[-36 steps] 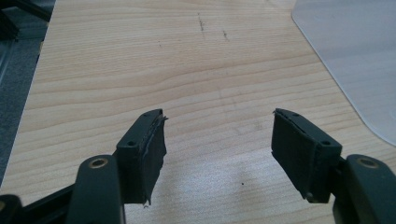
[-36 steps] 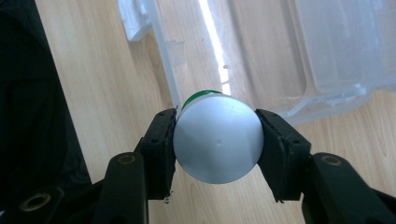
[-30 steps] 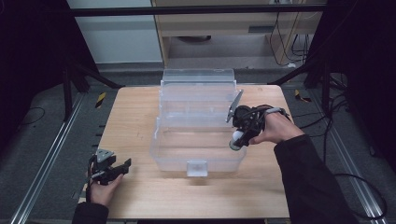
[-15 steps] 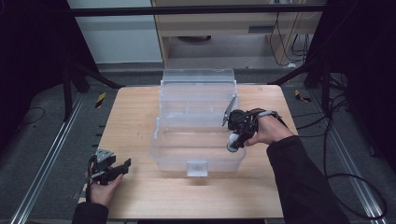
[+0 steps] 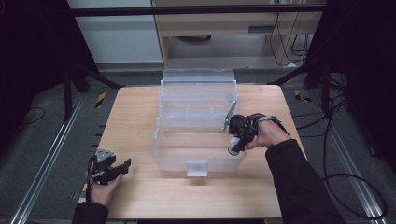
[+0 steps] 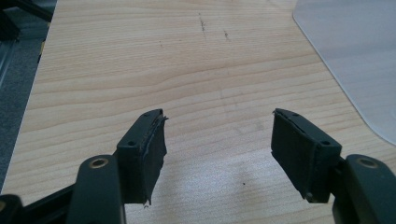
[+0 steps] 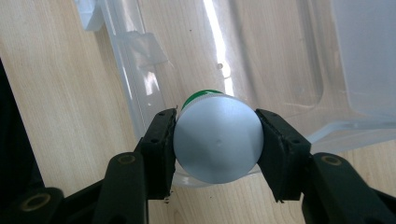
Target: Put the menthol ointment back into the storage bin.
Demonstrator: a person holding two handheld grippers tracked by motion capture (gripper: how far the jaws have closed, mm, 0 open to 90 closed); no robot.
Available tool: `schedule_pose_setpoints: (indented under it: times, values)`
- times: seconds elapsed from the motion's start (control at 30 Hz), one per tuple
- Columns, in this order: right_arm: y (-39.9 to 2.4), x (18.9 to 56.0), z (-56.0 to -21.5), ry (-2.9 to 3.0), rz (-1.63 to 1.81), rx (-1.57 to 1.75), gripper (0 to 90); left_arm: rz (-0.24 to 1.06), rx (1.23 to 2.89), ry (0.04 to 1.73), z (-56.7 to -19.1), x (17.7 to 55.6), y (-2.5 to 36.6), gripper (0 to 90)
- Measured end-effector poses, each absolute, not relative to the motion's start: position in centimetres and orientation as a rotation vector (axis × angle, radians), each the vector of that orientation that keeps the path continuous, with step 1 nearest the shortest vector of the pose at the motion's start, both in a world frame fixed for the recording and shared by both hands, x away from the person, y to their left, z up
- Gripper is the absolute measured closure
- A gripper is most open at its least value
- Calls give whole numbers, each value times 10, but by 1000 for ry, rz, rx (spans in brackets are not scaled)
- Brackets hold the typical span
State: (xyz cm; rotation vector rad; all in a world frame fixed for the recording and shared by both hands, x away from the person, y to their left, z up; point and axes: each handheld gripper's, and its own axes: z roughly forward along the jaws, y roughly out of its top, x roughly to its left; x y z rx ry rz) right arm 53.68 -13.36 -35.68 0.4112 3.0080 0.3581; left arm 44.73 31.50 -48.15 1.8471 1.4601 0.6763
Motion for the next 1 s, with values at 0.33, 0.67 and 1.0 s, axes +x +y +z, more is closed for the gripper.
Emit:
schedule_pose_setpoints:
  times: [0.33, 0.67, 1.0]
  values:
    - [-137, 538, -370, 3018, 348, 434, 505, 676, 1849, 1462, -482, 447, 315, 349]
    - [-141, 538, -381, 3026, 339, 446, 504, 676, 1850, 1462, -482, 448, 315, 349]
    - [-140, 537, -388, 3040, 339, 451, 502, 677, 1849, 1461, -482, 447, 315, 349]
